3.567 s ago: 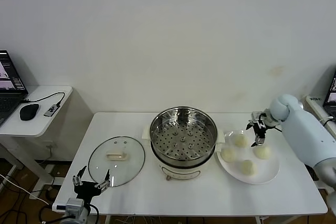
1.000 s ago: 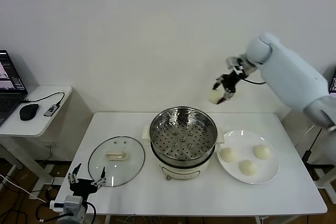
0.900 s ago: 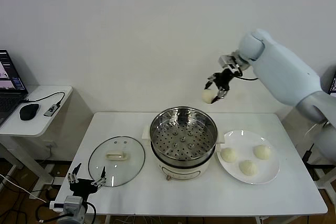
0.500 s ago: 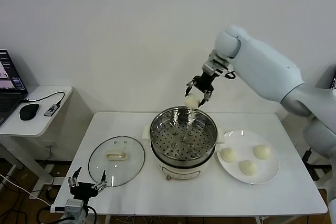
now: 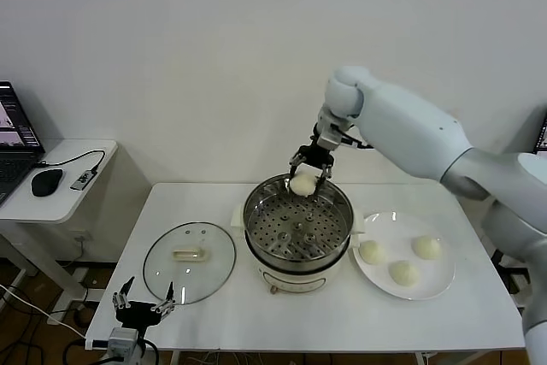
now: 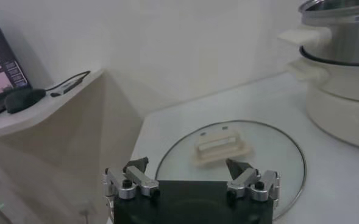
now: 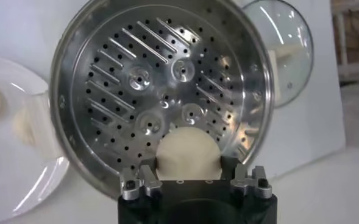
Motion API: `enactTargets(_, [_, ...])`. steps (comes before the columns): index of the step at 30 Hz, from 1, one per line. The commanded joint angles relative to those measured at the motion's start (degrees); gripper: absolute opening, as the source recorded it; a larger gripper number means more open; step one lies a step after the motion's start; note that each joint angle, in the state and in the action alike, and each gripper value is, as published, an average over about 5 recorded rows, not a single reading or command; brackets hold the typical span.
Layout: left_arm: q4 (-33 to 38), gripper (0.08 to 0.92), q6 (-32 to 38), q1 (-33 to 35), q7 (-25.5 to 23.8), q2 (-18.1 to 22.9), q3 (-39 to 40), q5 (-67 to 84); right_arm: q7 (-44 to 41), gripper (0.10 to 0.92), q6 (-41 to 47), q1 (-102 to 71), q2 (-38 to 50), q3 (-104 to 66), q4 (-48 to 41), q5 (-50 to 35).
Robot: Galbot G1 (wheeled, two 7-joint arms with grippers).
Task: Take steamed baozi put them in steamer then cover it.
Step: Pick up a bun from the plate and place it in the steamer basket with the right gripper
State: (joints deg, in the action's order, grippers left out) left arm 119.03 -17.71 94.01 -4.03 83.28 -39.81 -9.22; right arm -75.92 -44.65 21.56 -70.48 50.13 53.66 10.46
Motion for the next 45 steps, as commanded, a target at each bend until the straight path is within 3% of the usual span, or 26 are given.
enactTargets(1, [-0.22, 0.823, -0.02, 0.07, -0.02, 0.05, -0.02, -0.11, 3.24, 0.645, -2.85, -3.36, -1.19, -1.17, -1.26, 5.96])
enactTargets(19, [-1.53, 0.823, 0.04, 0.35, -0.06, 0.36, 0.72, -0.70, 11.25, 0.645, -2.79, -7.48, -4.92, -5.72, -8.23, 18.91])
enactTargets(30, [-1.66, 0.823, 0.02, 0.12, -0.35, 0.30, 0.96, -0.83, 12.14, 0.665, -2.58, -8.30, -5.78, -5.77, -9.63, 18.95])
enactTargets(36, [-1.48, 0.823, 0.00, 0.07, -0.55, 0.37, 1.02, -0.80, 7.87, 0.800, 2.09, -6.74, -4.78, -4.49, -7.35, 12.14])
enactTargets(41, [-1.15, 0.823, -0.04, 0.03, -0.83, 0.37, 1.00, -0.70, -0.49, 0.822, 10.95, -3.36, -1.80, -3.31, -3.27, -1.18])
enactTargets(45, [-0.74, 0.823, -0.09, 0.22, -0.86, 0.40, 1.02, -0.56, -1.56, 0.823, 20.04, 0.33, 3.36, -2.02, 0.71, -8.84])
